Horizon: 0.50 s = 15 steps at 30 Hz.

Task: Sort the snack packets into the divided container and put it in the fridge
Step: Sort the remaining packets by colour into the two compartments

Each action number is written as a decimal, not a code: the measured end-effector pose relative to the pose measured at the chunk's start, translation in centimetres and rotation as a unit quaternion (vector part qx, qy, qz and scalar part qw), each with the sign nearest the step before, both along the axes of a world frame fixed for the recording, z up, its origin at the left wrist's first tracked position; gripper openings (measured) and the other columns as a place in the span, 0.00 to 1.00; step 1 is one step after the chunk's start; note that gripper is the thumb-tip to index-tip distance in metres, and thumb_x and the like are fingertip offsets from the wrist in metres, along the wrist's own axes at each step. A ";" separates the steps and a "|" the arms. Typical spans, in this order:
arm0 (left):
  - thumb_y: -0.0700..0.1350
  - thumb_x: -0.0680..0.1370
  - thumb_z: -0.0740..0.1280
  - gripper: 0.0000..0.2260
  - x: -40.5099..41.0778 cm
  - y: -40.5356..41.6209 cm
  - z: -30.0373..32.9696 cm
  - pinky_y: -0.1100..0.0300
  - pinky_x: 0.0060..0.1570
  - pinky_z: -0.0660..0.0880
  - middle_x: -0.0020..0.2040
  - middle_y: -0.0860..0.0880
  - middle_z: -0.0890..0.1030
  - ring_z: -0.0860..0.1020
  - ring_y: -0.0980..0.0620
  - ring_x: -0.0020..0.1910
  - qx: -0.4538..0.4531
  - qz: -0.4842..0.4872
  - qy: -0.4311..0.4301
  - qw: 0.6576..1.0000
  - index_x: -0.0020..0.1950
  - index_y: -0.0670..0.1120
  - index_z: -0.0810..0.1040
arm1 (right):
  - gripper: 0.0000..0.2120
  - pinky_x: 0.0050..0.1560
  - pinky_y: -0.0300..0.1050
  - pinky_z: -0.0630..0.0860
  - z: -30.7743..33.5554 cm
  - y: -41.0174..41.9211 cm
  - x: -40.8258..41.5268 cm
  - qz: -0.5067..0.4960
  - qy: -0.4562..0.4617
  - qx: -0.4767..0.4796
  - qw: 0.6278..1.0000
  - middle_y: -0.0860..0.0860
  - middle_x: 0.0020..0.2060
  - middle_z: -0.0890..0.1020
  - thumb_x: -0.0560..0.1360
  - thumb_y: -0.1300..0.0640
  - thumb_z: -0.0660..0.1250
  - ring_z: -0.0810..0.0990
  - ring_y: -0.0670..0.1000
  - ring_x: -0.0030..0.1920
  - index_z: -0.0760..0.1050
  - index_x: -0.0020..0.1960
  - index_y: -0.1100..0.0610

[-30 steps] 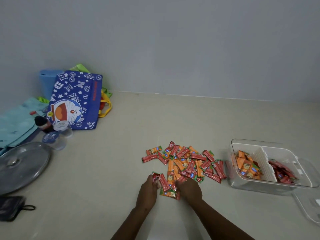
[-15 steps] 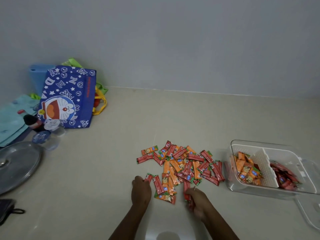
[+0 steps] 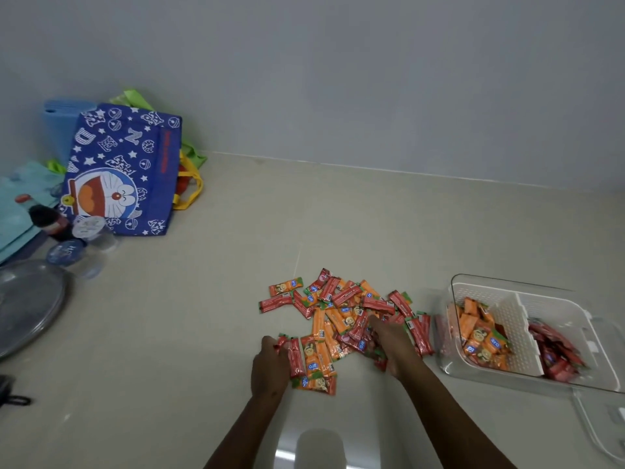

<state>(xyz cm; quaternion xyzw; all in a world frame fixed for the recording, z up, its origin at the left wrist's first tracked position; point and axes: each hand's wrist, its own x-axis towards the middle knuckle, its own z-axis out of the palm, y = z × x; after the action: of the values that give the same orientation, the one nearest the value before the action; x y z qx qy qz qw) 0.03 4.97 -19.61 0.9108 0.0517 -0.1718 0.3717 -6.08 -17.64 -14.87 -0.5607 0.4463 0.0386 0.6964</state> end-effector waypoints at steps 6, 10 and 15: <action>0.55 0.77 0.67 0.15 -1.0 -0.8 0.7 0.59 0.39 0.79 0.46 0.50 0.80 0.81 0.53 0.42 -0.010 0.006 0.033 0.999 0.53 0.46 0.70 | 0.17 0.34 0.42 0.70 -3.5 0.3 2.9 0.133 0.118 -0.331 0.927 0.55 0.35 0.78 0.75 0.47 0.64 0.78 0.54 0.36 0.76 0.44 0.63; 0.55 0.73 0.72 0.19 -0.8 -0.8 0.3 0.59 0.39 0.78 0.47 0.50 0.79 0.83 0.49 0.46 0.020 0.026 0.053 0.998 0.53 0.45 0.69 | 0.11 0.30 0.41 0.63 -3.3 1.3 3.6 0.173 0.135 -0.355 0.909 0.53 0.33 0.77 0.72 0.52 0.67 0.76 0.53 0.35 0.73 0.37 0.59; 0.52 0.77 0.68 0.12 -0.4 -1.1 -0.9 0.61 0.42 0.77 0.48 0.48 0.83 0.80 0.53 0.41 0.023 0.025 0.028 0.999 0.53 0.44 0.78 | 0.08 0.35 0.47 0.72 -1.9 0.6 2.6 0.113 0.039 -0.196 0.973 0.54 0.33 0.78 0.73 0.56 0.66 0.77 0.54 0.32 0.70 0.37 0.54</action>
<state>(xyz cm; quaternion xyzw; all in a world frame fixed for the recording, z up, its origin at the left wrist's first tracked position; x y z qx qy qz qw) -0.33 3.82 -20.52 0.9125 0.0890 -0.1863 0.3533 -3.45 -17.01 -16.75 -0.7313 0.4054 0.0504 0.5462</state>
